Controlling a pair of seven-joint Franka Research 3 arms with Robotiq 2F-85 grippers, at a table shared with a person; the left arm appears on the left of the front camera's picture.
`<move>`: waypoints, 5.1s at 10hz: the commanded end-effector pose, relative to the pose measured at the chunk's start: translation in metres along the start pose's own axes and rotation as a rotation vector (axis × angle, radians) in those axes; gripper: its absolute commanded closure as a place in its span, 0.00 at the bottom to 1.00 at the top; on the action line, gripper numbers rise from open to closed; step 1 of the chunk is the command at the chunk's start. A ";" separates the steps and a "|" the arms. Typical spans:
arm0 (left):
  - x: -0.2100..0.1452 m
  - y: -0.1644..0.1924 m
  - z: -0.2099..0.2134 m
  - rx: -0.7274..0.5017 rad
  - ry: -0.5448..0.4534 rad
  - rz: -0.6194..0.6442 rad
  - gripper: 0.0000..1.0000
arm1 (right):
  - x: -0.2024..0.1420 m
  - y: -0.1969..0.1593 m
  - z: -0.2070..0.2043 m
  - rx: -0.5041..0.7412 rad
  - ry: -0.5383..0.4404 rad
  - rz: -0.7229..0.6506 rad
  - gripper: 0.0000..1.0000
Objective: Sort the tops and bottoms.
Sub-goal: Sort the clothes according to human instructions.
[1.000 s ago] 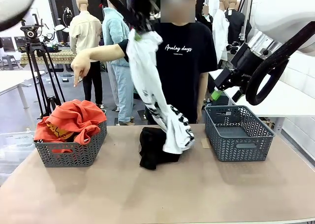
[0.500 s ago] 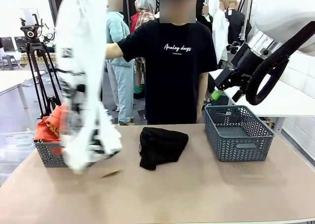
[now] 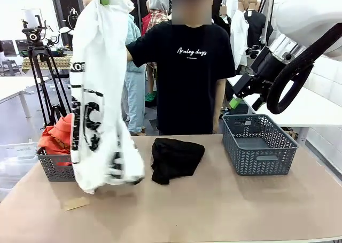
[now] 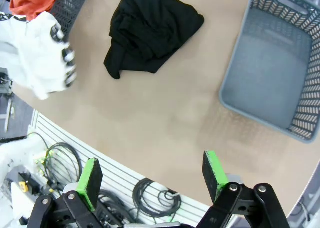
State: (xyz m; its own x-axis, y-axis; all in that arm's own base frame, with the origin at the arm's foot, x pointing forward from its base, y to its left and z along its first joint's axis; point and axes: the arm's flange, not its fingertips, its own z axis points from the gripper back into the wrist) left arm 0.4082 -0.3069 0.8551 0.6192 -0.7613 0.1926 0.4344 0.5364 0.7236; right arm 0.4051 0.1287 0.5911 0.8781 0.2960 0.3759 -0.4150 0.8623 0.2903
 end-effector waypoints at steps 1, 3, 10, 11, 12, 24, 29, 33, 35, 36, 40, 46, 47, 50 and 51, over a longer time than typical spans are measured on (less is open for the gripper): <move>-0.010 0.031 0.023 0.068 0.012 0.004 1.00 | -0.003 -0.001 -0.001 -0.005 0.005 -0.002 0.00; -0.027 0.103 0.075 0.294 0.026 0.046 1.00 | -0.003 -0.001 -0.001 -0.005 0.005 -0.002 0.00; -0.034 0.183 -0.019 0.332 0.204 0.254 1.00 | -0.003 -0.001 -0.001 -0.005 0.005 -0.002 0.00; -0.034 0.165 -0.052 0.280 0.203 0.288 1.00 | -0.003 -0.001 -0.001 -0.005 0.005 -0.002 0.00; -0.033 0.148 -0.083 0.214 0.192 0.306 1.00 | -0.003 -0.001 -0.001 -0.005 0.005 -0.002 0.00; -0.012 0.105 -0.127 -0.027 0.187 0.372 1.00 | -0.003 -0.001 -0.001 -0.005 0.005 -0.002 0.00; -0.014 0.105 -0.169 -0.126 0.245 0.458 1.00 | -0.003 -0.001 -0.001 -0.005 0.005 -0.002 0.00; -0.046 0.125 -0.340 -0.367 0.332 0.731 1.00 | -0.003 -0.001 -0.001 -0.005 0.005 -0.002 0.00; -0.042 0.102 -0.371 -0.469 0.382 0.671 1.00 | -0.003 -0.001 -0.001 -0.005 0.005 -0.002 0.00; -0.031 0.079 -0.374 -0.537 0.396 0.584 1.00 | -0.003 -0.001 -0.001 -0.005 0.005 -0.002 0.00; -0.041 0.096 -0.395 -0.470 0.400 0.663 1.00 | -0.003 -0.001 -0.001 -0.005 0.005 -0.002 0.00; -0.098 -0.008 -0.534 -0.730 0.681 0.911 1.00 | -0.003 -0.001 -0.001 -0.005 0.005 -0.002 0.00; -0.106 -0.023 -0.542 -0.774 0.773 0.900 1.00 | -0.003 -0.001 -0.001 -0.005 0.005 -0.002 0.00; -0.126 -0.037 -0.553 -0.792 0.880 0.895 1.00 | -0.003 -0.001 -0.001 -0.005 0.005 -0.002 0.00; -0.125 -0.049 -0.561 -0.772 0.905 0.875 1.00 | -0.003 -0.001 -0.001 -0.005 0.005 -0.002 0.00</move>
State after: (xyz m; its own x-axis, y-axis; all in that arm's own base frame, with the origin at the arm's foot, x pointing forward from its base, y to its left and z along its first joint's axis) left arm 0.6946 -0.0308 0.4328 0.9387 0.1962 -0.2835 -0.2040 0.9790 0.0022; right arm 0.4051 0.1281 0.5907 0.8788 0.2953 0.3748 -0.4140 0.8625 0.2911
